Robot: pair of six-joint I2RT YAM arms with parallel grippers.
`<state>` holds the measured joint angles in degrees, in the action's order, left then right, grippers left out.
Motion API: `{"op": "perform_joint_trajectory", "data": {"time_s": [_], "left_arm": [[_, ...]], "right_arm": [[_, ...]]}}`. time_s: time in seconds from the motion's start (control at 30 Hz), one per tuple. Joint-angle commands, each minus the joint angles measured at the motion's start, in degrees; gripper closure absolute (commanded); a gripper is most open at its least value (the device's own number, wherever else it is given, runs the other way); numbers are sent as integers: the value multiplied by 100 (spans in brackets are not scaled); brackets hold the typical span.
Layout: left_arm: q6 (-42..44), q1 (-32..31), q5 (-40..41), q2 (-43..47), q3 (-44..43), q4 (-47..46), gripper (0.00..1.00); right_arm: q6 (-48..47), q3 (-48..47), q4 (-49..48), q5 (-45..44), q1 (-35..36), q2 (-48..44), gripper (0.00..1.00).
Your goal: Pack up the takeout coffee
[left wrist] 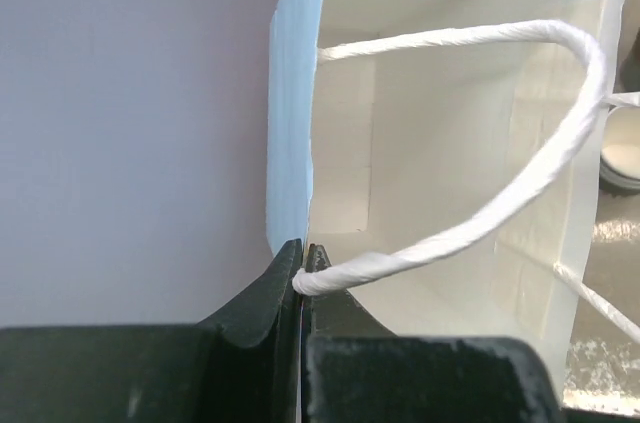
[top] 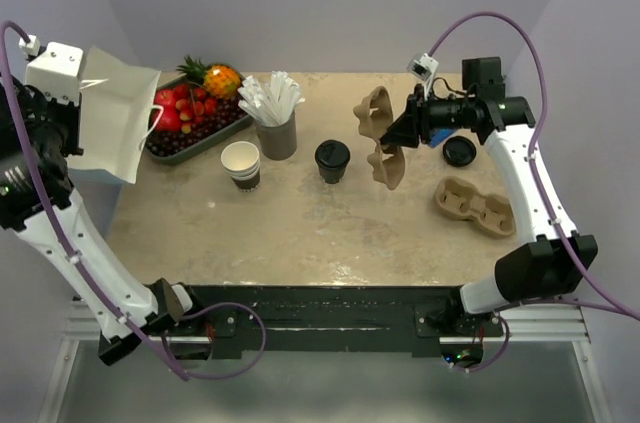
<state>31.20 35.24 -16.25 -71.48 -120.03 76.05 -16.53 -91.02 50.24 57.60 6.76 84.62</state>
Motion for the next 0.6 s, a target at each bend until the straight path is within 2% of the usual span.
{"op": "perform_joint_trajectory", "data": {"time_s": [0.0,0.03,0.1,0.13,0.23,0.33,0.43,0.47,0.5,0.53,0.57], "left_arm": [[369,44,-1615,222,-617,-73,100],[430,53,-2271,249,-731,-73,100],[274,44,-2837,293,-846,-301,100],[212,44,-3379,302,-995,-371,100],[-34,44,-4399,293,-1075,-731,100],[-639,44,-5279,319,-936,-1415,100],[-1737,53,-5869,415,-463,-2715,100],[-2349,44,-5994,451,-312,-3562,100],[-2695,53,-6108,477,-145,-4058,100],[-3490,44,-6309,538,196,-4550,100],[-3924,44,-6407,565,390,-5660,100]], "right_arm": [[177,-21,-269,-38,18,-437,100],[281,-21,-382,-134,0,-542,100],[666,14,-654,-327,-43,-665,100],[773,-3,-917,-390,-122,-744,100],[1073,-195,-1262,-776,-271,-938,100],[1257,-503,-1358,-1092,-438,-1017,100],[1389,-758,-1394,-1443,-509,-1079,100],[1407,-811,-1394,-1523,-527,-1097,100],[1451,-873,-1394,-1602,-536,-1105,100],[1460,-969,-1394,-1699,-562,-1123,100],[1478,-1013,-1385,-1752,-571,-1123,100]]}}
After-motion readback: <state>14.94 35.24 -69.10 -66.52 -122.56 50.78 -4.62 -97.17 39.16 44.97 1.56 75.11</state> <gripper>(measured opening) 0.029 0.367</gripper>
